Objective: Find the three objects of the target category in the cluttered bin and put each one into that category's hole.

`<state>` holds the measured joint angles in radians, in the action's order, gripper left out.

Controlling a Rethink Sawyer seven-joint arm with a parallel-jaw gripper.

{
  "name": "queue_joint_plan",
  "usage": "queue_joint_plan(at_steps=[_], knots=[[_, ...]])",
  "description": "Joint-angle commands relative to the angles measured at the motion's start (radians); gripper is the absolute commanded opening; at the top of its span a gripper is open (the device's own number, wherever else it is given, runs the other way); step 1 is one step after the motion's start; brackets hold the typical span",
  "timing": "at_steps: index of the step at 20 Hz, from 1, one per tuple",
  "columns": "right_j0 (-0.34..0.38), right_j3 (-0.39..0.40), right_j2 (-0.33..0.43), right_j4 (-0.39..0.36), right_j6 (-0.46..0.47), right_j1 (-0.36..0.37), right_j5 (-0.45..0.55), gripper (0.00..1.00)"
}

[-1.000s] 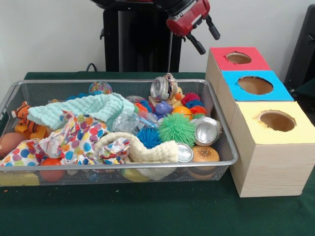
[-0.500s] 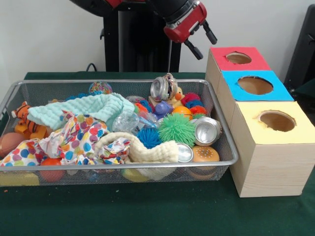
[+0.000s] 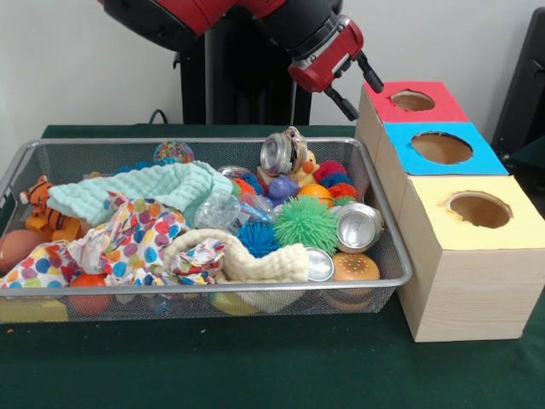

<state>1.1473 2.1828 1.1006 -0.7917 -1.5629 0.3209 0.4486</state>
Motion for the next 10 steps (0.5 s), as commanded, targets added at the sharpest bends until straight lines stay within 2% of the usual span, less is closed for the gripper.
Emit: queue_joint_plan(at_steps=[1,10], knots=[[0.006,-0.176,-0.022,-0.061,0.345,-0.072,0.143,1.0],[-0.01,-0.202,-0.042,-0.1,0.346,-0.098,0.131,1.0]])
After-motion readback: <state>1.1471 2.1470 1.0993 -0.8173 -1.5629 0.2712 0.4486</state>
